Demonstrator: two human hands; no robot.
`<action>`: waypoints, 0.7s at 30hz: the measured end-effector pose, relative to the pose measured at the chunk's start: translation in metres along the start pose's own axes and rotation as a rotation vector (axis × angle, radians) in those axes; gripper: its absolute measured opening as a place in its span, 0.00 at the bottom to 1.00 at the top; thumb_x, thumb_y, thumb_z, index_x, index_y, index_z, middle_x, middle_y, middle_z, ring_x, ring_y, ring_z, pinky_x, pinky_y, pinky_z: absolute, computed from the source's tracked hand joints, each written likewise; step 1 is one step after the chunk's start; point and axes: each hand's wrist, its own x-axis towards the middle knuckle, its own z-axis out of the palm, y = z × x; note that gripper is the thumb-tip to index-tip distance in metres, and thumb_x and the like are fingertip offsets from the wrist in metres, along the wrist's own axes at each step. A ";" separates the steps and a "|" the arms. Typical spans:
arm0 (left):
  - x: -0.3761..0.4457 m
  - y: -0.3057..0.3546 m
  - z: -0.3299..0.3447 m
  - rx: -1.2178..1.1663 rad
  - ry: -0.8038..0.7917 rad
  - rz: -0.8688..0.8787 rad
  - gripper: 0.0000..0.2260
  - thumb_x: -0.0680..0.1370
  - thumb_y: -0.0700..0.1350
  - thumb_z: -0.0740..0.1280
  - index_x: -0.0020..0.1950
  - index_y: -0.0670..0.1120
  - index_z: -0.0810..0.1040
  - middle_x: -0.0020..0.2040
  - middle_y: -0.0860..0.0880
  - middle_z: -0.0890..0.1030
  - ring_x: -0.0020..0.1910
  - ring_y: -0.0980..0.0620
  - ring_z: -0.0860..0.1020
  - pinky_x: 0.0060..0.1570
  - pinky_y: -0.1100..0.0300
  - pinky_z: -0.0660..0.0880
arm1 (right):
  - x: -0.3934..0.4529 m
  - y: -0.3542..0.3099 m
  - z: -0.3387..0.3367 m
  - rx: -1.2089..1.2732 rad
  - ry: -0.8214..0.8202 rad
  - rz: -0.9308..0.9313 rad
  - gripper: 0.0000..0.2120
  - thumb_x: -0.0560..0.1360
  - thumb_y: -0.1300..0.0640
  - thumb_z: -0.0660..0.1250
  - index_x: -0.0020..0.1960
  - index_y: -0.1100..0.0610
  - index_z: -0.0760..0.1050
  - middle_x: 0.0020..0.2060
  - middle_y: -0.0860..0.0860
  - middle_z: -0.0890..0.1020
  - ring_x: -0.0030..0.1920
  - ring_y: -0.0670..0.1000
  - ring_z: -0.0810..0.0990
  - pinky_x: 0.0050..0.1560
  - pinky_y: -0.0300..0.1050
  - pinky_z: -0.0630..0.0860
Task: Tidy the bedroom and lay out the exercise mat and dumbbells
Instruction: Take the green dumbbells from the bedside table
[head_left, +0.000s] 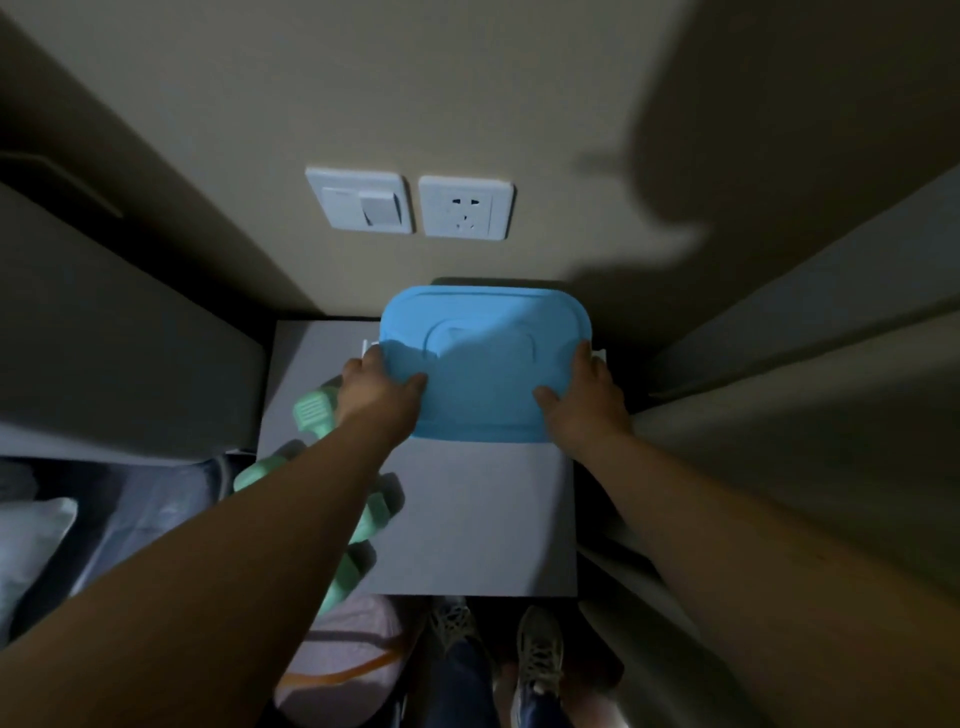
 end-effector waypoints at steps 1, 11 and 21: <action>0.001 0.000 -0.001 -0.003 0.001 0.007 0.31 0.75 0.56 0.66 0.74 0.46 0.60 0.67 0.40 0.67 0.64 0.39 0.70 0.61 0.48 0.69 | 0.001 -0.001 -0.001 -0.001 -0.006 0.007 0.38 0.77 0.46 0.62 0.78 0.53 0.43 0.76 0.55 0.52 0.72 0.62 0.59 0.70 0.53 0.60; 0.012 -0.006 -0.006 -0.133 -0.099 -0.024 0.36 0.72 0.54 0.71 0.74 0.48 0.57 0.69 0.40 0.66 0.66 0.38 0.68 0.63 0.45 0.68 | 0.000 0.007 0.006 0.199 0.027 0.042 0.49 0.73 0.48 0.70 0.77 0.57 0.38 0.77 0.56 0.51 0.74 0.58 0.57 0.72 0.49 0.57; 0.016 -0.010 -0.004 -0.212 -0.177 -0.101 0.42 0.72 0.54 0.71 0.77 0.47 0.49 0.70 0.39 0.68 0.65 0.37 0.71 0.58 0.48 0.71 | 0.018 0.001 -0.016 0.142 -0.060 0.209 0.58 0.61 0.47 0.79 0.76 0.60 0.45 0.71 0.61 0.57 0.69 0.62 0.64 0.66 0.53 0.66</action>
